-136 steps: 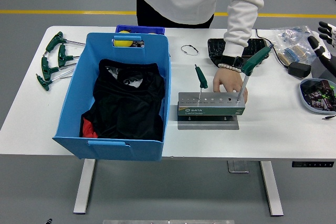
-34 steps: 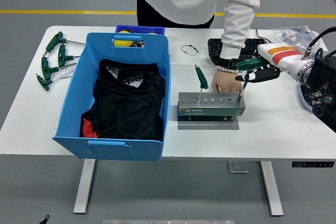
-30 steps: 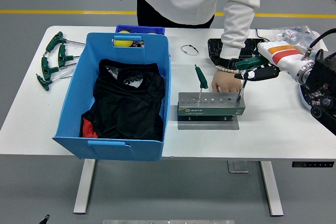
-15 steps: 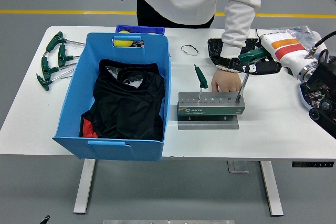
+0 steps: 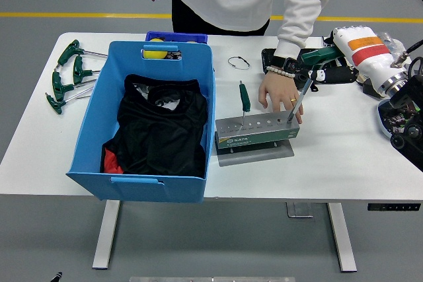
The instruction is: Lift tool from toolbox,place it in box,lift tool from toolbox,place it in box
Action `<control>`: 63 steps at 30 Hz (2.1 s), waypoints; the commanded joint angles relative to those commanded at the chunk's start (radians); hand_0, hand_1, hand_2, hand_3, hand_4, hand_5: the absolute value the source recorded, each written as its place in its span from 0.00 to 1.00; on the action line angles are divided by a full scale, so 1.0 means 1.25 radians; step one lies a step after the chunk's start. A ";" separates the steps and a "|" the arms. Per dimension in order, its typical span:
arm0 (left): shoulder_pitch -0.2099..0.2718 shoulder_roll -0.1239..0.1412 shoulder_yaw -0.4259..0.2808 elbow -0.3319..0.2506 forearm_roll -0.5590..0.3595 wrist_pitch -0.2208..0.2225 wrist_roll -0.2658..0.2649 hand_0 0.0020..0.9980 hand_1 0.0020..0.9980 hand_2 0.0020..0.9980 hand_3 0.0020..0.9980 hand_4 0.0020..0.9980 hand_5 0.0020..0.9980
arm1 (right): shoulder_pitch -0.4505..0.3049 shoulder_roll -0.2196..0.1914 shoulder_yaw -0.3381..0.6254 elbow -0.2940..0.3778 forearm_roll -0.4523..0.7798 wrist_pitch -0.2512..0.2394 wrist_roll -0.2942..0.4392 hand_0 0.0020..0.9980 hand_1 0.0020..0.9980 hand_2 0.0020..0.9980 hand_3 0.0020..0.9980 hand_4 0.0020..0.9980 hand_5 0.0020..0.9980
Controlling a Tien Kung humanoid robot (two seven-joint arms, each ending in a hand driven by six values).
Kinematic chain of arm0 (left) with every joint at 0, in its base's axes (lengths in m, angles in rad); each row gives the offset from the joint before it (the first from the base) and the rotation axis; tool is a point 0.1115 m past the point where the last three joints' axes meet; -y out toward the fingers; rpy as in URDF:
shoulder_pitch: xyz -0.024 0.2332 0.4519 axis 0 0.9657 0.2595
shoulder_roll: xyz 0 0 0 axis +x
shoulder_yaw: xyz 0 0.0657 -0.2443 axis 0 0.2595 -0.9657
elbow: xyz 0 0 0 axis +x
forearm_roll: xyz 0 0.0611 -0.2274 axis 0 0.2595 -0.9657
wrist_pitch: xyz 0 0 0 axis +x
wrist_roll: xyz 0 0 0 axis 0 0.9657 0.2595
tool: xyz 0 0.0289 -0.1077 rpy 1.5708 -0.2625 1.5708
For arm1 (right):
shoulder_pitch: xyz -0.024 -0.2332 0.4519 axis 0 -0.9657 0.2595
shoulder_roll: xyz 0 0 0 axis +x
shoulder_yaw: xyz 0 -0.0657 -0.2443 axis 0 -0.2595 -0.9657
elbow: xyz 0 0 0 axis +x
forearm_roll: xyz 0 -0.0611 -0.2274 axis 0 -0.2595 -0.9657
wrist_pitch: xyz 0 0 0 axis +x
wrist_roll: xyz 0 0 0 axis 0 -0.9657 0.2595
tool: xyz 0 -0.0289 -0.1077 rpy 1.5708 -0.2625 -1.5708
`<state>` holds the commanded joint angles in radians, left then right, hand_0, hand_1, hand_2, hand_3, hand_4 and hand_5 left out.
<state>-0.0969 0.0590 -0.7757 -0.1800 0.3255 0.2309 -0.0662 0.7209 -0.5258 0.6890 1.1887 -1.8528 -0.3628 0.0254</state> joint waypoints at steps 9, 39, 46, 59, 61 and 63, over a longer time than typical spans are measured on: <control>0.004 0.001 -0.006 0.000 0.006 0.000 0.001 0.83 0.87 0.89 0.79 0.75 0.61 | 0.011 -0.031 0.030 0.064 -0.004 0.026 -0.017 0.00 0.00 0.00 0.00 0.70 0.26; 0.001 0.006 -0.014 0.000 0.023 0.002 0.008 0.83 0.86 0.89 0.79 0.75 0.61 | 0.210 0.108 -0.057 0.314 -0.062 0.039 -0.045 0.00 0.00 0.00 0.00 0.69 0.25; -0.006 0.009 -0.007 0.000 0.019 0.003 0.007 0.83 0.86 0.89 0.79 0.75 0.61 | 0.264 0.200 -0.188 0.237 -0.074 0.039 -0.055 0.00 0.00 0.00 0.00 0.69 0.25; -0.016 0.015 0.005 0.000 0.013 0.006 0.008 0.83 0.86 0.88 0.78 0.75 0.62 | 0.337 0.329 -0.382 0.058 -0.069 0.114 -0.150 0.06 0.01 0.11 0.16 0.81 0.30; -0.016 0.016 0.008 0.000 0.012 0.007 0.008 0.83 0.86 0.88 0.78 0.75 0.62 | 0.343 0.348 -0.394 0.027 -0.070 0.122 -0.159 0.06 0.01 0.11 0.16 0.81 0.30; -0.016 0.016 0.009 0.000 0.012 0.007 0.009 0.83 0.86 0.88 0.78 0.75 0.62 | 0.351 0.372 -0.407 -0.009 -0.074 0.122 -0.168 0.06 0.01 0.11 0.16 0.81 0.30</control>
<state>-0.1171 0.0796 -0.7647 -0.1800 0.3410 0.2399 -0.0548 1.1597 -0.0602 0.1797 1.1771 -1.9450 -0.2109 -0.1849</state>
